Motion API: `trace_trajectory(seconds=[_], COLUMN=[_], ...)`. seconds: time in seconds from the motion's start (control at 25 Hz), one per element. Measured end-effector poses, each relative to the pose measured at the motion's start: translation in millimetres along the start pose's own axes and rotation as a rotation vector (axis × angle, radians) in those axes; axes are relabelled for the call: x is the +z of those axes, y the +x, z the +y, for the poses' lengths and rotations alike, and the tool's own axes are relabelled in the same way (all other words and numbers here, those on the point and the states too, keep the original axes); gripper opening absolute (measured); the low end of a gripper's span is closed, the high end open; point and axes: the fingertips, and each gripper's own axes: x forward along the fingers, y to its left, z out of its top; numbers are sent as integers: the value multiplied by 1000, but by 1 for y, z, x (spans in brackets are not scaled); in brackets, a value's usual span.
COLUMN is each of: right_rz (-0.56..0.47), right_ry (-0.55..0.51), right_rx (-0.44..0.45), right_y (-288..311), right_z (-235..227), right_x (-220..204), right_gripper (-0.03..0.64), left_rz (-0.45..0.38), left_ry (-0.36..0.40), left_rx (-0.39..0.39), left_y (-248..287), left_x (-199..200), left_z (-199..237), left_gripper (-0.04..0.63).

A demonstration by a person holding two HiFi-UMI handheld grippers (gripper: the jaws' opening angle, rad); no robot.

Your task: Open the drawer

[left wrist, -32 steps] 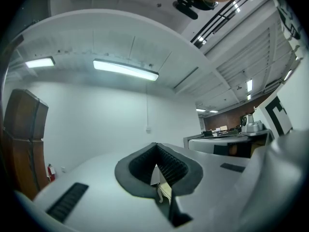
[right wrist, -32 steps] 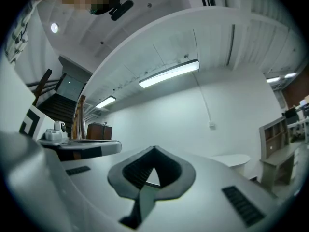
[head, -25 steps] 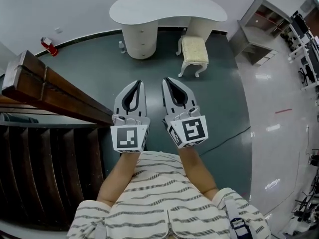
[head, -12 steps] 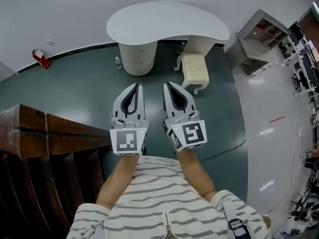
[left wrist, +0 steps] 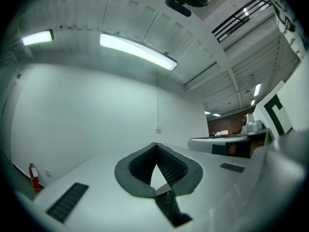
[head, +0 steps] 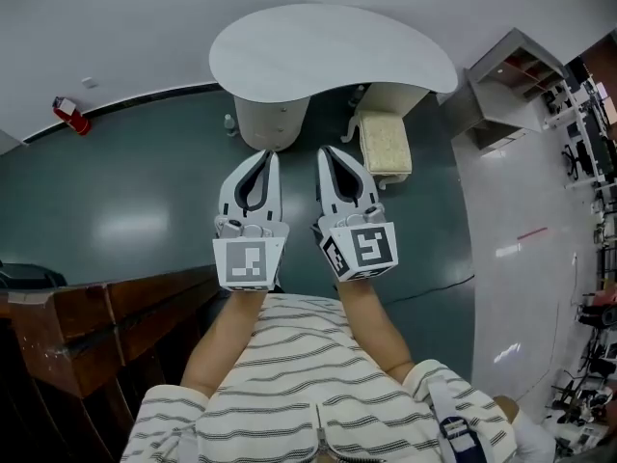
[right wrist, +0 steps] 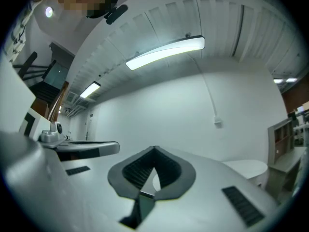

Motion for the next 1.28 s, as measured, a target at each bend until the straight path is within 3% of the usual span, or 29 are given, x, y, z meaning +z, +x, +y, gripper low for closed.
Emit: trace_trajectory(seconds=[0.4, 0.84, 1.28], right_rz=[63, 130, 170], right_ry=[20, 48, 68], right_rx=[-59, -16, 21], right_y=[64, 107, 142], right_z=[-16, -48, -110], right_x=[-25, -74, -129], right_gripper=[8, 9, 9], left_rz=[55, 105, 168], left_ry=[-21, -2, 9], left_rx=[-24, 9, 99], left_y=[57, 105, 163], left_x=[-22, -64, -124], left_z=[46, 48, 39], left_gripper=[5, 5, 5])
